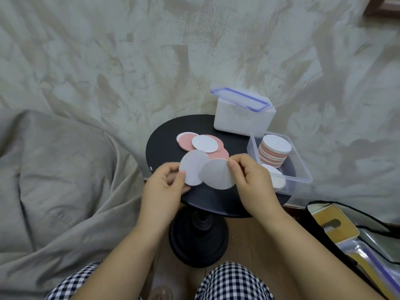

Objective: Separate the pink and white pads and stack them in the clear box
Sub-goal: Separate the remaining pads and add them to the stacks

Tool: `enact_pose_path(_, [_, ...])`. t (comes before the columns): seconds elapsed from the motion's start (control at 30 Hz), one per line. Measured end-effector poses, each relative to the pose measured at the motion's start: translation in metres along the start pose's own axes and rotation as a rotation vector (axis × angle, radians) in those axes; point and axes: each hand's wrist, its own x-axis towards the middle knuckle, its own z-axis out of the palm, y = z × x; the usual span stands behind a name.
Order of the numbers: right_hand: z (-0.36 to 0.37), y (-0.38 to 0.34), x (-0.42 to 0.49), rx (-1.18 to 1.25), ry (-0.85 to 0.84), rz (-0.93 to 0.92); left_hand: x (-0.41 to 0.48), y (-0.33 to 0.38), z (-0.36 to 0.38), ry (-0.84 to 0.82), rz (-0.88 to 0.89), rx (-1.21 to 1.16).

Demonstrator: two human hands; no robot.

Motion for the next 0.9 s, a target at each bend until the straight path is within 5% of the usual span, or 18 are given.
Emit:
enact_pose_path(0.2, [0.011,-0.001,0.006,0.056,0.033,0.092,-0.009,0.002,0.017,-0.08,-0.149,-0.239])
enact_pose_path(0.43, [0.018,0.0,0.018,0.137,0.003,0.099,0.008,0.002,0.005,0.012,0.01,-0.018])
enact_pose_path(0.6, [0.027,0.008,0.039,-0.059,-0.037,0.035,0.03,-0.003,-0.006,0.079,0.188,0.264])
enact_pose_path(0.9, [0.049,0.005,0.083,-0.412,-0.256,0.07,0.039,-0.012,-0.008,0.12,0.163,0.204])
